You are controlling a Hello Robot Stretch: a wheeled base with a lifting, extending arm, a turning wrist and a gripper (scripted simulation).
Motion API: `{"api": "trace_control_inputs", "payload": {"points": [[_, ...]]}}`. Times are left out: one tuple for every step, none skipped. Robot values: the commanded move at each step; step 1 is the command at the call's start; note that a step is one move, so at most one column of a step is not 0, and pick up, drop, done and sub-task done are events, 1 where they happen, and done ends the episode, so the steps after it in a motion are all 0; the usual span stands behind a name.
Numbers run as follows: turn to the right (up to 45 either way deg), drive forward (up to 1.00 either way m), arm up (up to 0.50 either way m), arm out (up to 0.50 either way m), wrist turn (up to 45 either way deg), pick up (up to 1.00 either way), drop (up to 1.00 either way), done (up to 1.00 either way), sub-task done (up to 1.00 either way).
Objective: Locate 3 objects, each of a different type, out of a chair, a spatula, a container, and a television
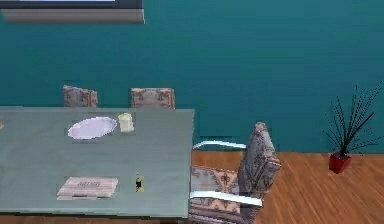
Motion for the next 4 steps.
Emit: {"api": "trace_control_inputs", "payload": {"points": [[0.0,0.0,0.0,0.0,0.0,0.0,0.0,0.0,1.0],[-45.0,0.0,0.0,0.0,0.0,0.0,0.0,0.0,0.0],[-6.0,0.0,0.0,0.0,0.0,0.0,0.0,0.0,0.0],[0.0,0.5,0.0,0.0,0.0,0.0,0.0,0.0,0.0]]}}
